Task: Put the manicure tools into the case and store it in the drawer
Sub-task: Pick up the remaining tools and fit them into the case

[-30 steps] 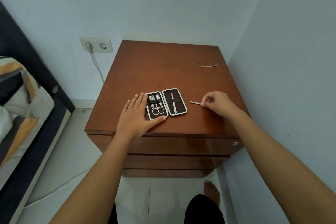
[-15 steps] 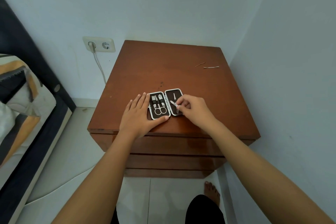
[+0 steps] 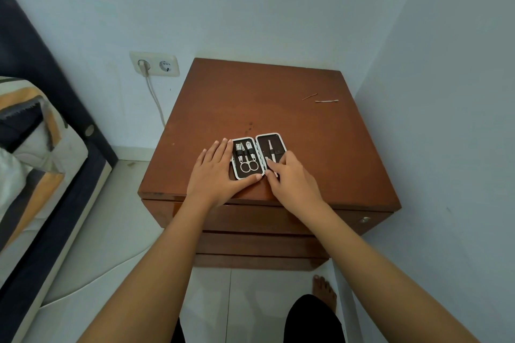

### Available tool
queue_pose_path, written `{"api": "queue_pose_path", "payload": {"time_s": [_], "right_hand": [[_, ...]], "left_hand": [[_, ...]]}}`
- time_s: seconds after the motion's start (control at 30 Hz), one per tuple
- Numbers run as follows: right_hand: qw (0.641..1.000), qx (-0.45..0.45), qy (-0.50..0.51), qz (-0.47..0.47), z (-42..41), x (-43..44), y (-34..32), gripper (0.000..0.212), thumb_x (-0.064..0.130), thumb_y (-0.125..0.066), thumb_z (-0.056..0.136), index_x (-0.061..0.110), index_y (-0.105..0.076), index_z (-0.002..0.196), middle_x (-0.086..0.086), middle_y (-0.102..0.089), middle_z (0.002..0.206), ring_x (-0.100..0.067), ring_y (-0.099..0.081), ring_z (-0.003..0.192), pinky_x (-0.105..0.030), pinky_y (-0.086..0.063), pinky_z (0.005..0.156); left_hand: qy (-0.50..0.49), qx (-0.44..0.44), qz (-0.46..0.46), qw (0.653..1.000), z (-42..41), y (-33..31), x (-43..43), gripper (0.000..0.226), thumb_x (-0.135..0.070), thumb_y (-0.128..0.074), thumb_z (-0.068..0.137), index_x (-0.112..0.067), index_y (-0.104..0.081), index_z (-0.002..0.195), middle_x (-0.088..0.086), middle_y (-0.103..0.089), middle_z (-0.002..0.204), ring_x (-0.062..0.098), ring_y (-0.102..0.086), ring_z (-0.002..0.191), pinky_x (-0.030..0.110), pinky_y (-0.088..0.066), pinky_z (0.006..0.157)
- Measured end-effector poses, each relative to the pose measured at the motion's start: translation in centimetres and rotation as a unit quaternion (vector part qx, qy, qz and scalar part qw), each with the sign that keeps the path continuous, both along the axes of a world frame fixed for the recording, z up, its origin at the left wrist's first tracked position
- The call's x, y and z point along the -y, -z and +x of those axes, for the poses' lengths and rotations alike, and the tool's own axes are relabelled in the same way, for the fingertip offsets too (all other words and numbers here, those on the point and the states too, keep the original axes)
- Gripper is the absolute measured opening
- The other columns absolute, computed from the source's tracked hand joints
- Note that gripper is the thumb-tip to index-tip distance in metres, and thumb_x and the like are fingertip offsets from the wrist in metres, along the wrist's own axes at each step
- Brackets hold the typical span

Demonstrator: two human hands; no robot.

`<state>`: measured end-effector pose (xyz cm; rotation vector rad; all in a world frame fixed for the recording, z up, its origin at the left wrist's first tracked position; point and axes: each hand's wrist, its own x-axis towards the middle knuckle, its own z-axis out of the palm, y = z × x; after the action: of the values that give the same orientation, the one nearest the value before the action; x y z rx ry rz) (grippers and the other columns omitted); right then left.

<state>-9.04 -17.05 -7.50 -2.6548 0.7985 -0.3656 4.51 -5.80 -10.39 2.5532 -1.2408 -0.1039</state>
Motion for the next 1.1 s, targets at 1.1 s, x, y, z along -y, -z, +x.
{"api": "queue_pose_path", "payload": {"time_s": [1.1], "right_hand": [[0.987, -0.105, 0.125, -0.012, 6.4, 19.1, 2.3, 0.064, 0.051, -0.029, 0.094, 0.019, -0.014, 0.148, -0.008, -0.003, 0.159, -0.024, 0.002, 0.147, -0.044, -0.002, 0.118]], "left_hand": [[-0.008, 0.016, -0.017, 1.0, 0.4, 0.4, 0.2, 0.114, -0.092, -0.015, 0.06, -0.023, -0.007, 0.151, -0.007, -0.005, 0.159, 0.008, 0.0, 0.145, 0.032, 0.002, 0.117]]}}
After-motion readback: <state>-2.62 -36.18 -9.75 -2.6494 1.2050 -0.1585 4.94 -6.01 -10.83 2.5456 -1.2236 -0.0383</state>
